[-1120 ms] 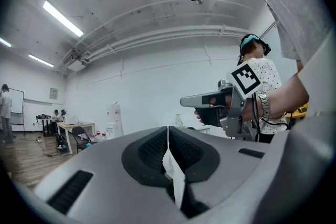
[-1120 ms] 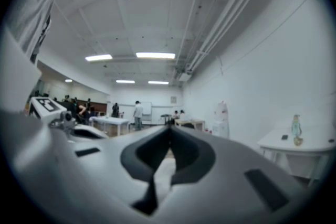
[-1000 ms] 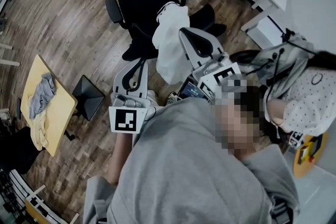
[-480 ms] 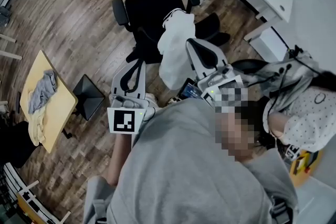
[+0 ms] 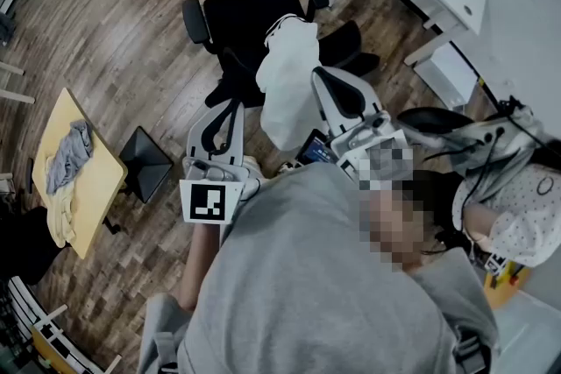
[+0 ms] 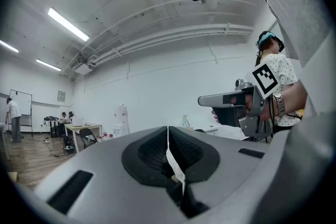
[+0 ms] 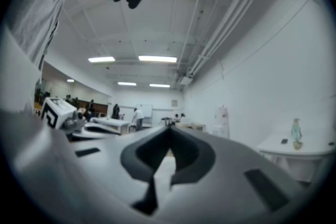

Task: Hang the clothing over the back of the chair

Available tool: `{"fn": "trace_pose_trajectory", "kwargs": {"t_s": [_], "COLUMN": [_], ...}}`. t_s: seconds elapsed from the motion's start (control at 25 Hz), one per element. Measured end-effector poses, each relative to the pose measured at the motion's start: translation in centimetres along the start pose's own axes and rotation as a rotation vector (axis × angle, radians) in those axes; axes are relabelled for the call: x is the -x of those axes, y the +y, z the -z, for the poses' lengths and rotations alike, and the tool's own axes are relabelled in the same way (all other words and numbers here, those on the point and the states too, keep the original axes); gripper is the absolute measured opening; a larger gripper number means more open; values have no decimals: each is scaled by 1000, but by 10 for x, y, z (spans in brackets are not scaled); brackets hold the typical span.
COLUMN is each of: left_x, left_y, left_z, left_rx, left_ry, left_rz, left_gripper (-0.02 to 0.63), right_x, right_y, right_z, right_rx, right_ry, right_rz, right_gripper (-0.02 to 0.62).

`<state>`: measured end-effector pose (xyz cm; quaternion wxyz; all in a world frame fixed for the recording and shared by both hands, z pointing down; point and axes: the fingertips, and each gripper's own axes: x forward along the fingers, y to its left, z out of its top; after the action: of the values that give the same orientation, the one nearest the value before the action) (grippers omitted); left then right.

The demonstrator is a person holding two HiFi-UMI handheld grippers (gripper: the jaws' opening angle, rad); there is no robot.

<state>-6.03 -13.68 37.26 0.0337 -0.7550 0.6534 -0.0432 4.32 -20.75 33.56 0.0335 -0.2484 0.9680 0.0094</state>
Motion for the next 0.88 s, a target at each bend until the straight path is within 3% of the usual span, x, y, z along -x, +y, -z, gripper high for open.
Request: {"fn": "trace_pose_trajectory", "kwargs": {"t_s": [0.88], "left_x": [-3], "left_y": [-12], "left_z": [2], "left_rx": [8], "left_ry": [9], "left_rz": [47], "left_gripper": [41], "right_x": [14], "right_y": [-10], "right_z": [-4], "right_rx": [21], "right_ry": [3], "right_rz": [59], "right_gripper": [34]}}
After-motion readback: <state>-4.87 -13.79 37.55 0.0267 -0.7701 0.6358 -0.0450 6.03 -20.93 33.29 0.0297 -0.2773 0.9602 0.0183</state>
